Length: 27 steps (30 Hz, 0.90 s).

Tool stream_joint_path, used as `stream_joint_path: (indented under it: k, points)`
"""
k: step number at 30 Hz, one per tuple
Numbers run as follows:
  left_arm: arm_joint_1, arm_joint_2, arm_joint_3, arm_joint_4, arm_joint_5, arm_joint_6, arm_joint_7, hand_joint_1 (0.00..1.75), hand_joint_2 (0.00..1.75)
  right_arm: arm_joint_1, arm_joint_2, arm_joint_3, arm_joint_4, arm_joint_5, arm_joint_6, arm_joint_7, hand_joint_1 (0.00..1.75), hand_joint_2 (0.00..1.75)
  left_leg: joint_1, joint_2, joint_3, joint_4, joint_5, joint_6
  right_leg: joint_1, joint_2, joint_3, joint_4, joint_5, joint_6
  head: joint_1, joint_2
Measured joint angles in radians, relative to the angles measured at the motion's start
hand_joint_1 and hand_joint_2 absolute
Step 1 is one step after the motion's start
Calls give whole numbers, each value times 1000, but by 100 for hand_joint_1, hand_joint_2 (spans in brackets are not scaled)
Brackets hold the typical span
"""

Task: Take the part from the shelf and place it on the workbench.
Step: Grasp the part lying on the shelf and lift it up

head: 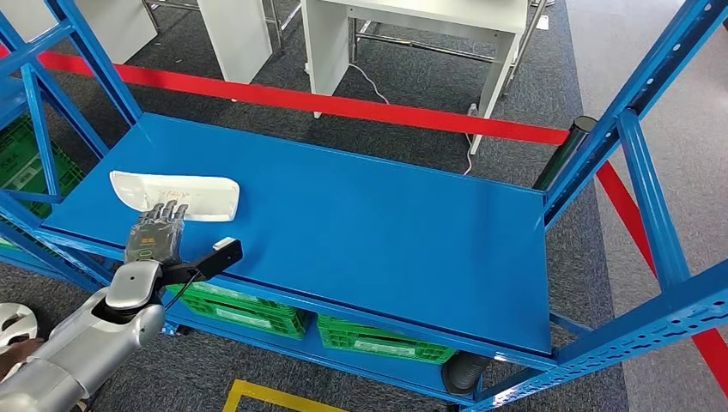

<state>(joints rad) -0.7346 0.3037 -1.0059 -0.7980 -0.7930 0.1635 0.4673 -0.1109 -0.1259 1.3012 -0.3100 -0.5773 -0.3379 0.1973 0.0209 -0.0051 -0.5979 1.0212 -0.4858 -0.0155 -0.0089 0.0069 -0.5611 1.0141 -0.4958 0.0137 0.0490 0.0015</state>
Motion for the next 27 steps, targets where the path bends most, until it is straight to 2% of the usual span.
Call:
stream_joint_path:
  k: [27]
  points:
    - [0,-7,3,0,-3,1,0,1,175,0,0,0,-7,3,0,-12,0,0,0,0,1,0,1,-1,0,0,1,1,0,0,0,0]
